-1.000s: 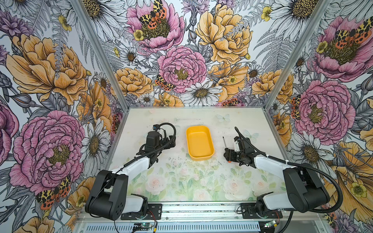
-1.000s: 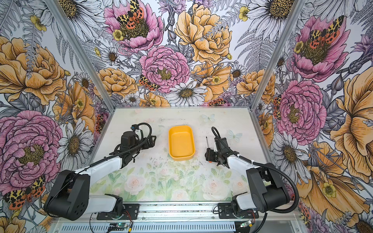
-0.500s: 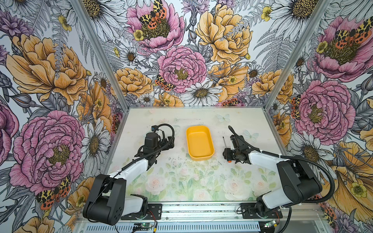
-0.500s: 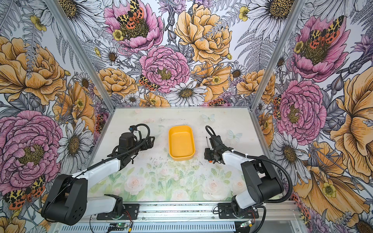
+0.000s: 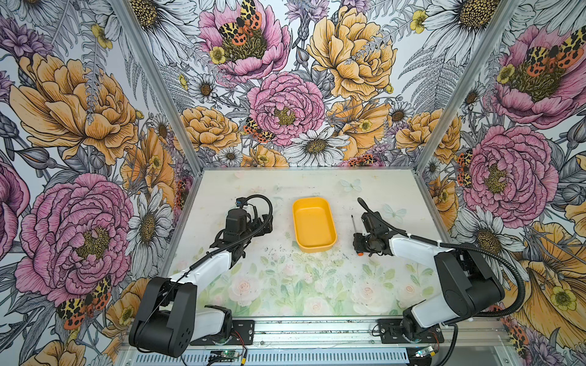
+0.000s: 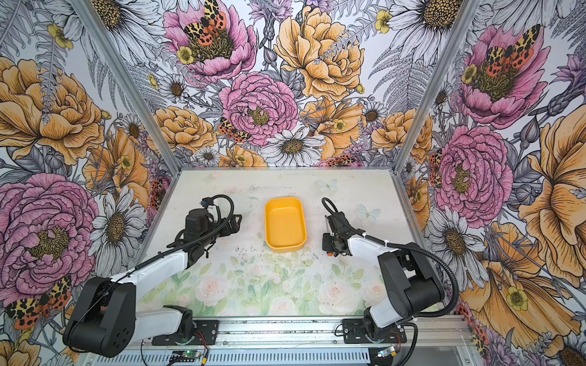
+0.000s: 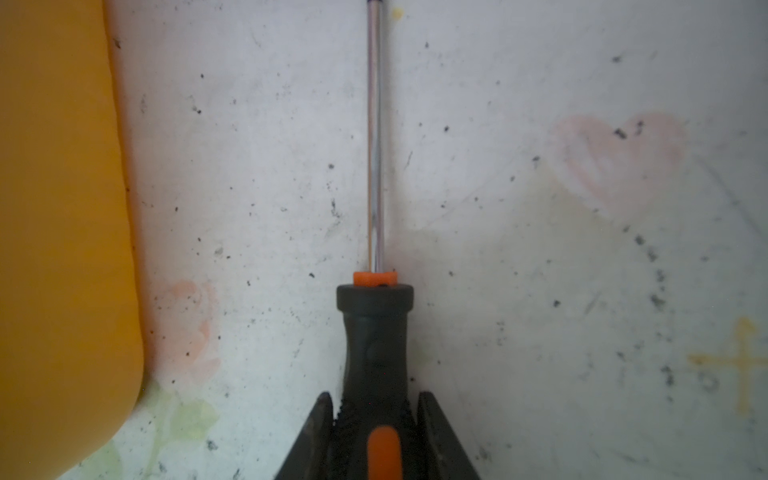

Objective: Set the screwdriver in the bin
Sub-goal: 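Lift the screwdriver with the right gripper and carry it over the yellow bin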

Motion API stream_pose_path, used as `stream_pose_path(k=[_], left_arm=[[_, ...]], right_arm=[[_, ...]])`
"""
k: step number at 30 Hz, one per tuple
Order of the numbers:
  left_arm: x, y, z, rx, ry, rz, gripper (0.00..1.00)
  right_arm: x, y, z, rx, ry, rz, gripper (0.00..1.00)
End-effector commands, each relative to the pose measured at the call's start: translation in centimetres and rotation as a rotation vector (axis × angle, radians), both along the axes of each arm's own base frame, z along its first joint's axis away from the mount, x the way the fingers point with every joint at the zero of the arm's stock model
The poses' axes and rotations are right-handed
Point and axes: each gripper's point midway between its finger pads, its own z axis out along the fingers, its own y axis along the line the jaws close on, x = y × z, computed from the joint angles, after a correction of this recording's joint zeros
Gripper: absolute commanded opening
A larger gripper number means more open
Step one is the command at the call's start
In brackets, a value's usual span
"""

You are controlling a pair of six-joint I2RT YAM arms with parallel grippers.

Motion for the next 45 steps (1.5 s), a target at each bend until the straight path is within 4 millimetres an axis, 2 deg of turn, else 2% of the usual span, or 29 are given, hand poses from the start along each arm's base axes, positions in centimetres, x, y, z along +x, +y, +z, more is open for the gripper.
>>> stream_pose_path(k=[1, 2, 8, 14, 19, 23, 26, 28, 33, 39, 45], left_arm=[[-0.2, 0.1, -0.6, -0.014, 0.017, 0.002, 0.99], [-0.2, 0.1, -0.6, -0.015, 0.018, 0.002, 0.99], [-0.2, 0.4, -0.8, -0.011, 0.026, 0.015, 0.99], [-0.3, 0.3, -0.7, -0.018, 0.021, 0.014, 0.99], [-0.3, 0.3, -0.4, -0.025, 0.012, 0.013, 0.99], [-0.3, 0.4, 0.1, -0.041, -0.001, 0.026, 0.99], [-0.1, -0.3, 0.9, -0.079, -0.025, 0.007, 0.99], [-0.1, -0.8, 1.4, -0.086, -0.035, -0.003, 0.99], [-0.2, -0.9, 1.2, -0.079, -0.034, -0.003, 0.99], [-0.5, -0.7, 1.0, -0.074, -0.031, 0.004, 0.99], [-0.3, -0.8, 0.8, -0.076, -0.026, 0.001, 0.99]], right_arm=[[0.7, 0.9, 1.5, 0.041, -0.015, -0.001, 0.04], [0.9, 1.2, 2.0, 0.058, -0.026, -0.003, 0.0], [2.4, 2.6, 6.0, 0.151, -0.108, -0.004, 0.0], [5.1, 4.3, 13.2, 0.258, -0.263, -0.026, 0.0], [7.4, 7.5, 18.9, 0.302, -0.377, 0.017, 0.0], [8.5, 10.8, 21.4, 0.293, -0.438, 0.046, 0.0], [9.0, 13.2, 21.9, 0.22, -0.489, 0.063, 0.0], [9.4, 14.7, 21.5, 0.191, -0.495, 0.077, 0.0], [9.4, 17.3, 19.3, 0.171, -0.455, 0.084, 0.0], [8.0, 18.4, 15.6, 0.118, -0.374, 0.087, 0.0], [6.6, 18.1, 11.8, 0.082, -0.283, 0.07, 0.0]])
